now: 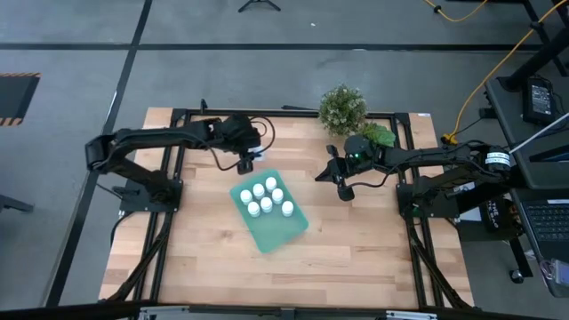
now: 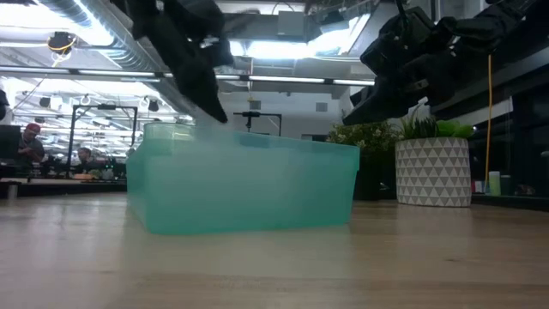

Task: Pick and place pill bottles into a basket
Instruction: Put the white medicine bottle into the green bin

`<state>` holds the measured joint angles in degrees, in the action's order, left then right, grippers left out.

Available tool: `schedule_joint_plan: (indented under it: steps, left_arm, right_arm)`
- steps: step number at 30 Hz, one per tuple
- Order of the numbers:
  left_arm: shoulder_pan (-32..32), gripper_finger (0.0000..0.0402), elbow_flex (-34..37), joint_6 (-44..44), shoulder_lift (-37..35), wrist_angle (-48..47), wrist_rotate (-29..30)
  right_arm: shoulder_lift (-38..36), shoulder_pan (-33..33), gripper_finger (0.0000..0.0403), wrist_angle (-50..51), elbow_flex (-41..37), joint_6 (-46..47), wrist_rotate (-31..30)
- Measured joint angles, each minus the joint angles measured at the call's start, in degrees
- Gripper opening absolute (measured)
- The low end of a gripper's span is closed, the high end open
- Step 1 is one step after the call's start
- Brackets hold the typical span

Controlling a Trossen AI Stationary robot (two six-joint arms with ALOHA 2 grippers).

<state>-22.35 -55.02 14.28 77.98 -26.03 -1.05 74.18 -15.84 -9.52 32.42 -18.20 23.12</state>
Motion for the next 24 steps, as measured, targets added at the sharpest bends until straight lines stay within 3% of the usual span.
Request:
schedule_joint_plan:
  steps: [17, 24]
  left_arm:
    - [12.28, 0.0157, 0.00, -4.17, -14.73, -11.79, -0.70]
    - [19.27, 0.0157, 0.00, -8.62, -16.19, -11.10, 0.32]
  right_arm:
    - [0.01, 0.00, 0.0016, 0.21, 0.00, 0.09, 0.01]
    - [0.01, 0.00, 0.0016, 0.15, 0.00, 0.13, 0.01]
